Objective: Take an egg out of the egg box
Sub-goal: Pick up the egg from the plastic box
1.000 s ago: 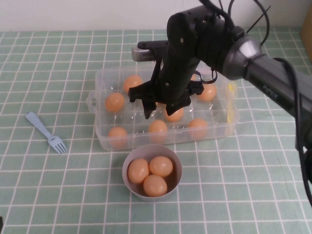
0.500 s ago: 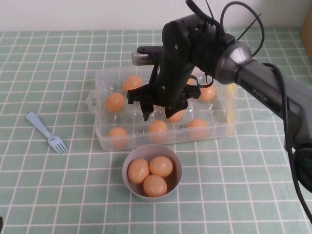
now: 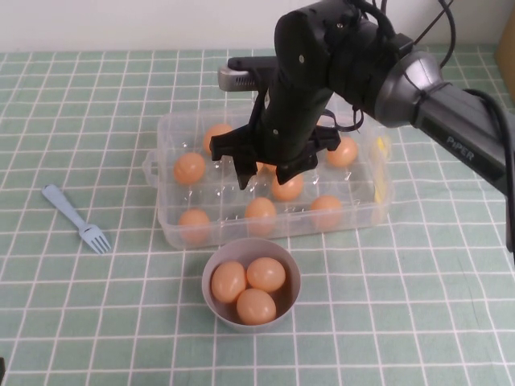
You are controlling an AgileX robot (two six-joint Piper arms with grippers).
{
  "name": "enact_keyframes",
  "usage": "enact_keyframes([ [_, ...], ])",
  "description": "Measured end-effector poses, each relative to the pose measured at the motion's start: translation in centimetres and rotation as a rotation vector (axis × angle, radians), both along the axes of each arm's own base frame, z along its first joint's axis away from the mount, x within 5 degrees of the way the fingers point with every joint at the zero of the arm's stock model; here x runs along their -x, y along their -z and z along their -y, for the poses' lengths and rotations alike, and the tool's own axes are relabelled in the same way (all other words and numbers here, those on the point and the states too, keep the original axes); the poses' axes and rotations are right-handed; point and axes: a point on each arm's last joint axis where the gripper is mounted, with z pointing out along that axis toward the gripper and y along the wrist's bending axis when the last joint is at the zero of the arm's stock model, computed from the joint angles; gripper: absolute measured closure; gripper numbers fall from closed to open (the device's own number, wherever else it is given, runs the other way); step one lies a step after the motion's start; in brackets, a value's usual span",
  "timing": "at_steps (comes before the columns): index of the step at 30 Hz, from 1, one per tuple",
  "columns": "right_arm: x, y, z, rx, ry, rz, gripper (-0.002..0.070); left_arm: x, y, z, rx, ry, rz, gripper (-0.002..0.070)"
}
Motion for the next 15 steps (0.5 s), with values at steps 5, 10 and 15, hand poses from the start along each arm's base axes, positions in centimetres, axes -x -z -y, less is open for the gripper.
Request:
enact_keyframes([
  [5, -0.1, 1.0, -0.2, 0.013, -0.001, -0.019, 0.025, 0.0, 0.0, 0.0, 0.0, 0.0, 0.0, 0.0678],
  [10, -0.3, 2.1, -0.5, 0.013, 0.0, -0.049, 0.0186, 0.0, 0.0, 0.0, 0.0, 0.0, 0.0, 0.0678],
  [15, -0.5, 3.3, -0.8, 0.027, 0.0, -0.07, 0.0174, 0.0, 0.0, 0.0, 0.0, 0.0, 0.0, 0.0678],
])
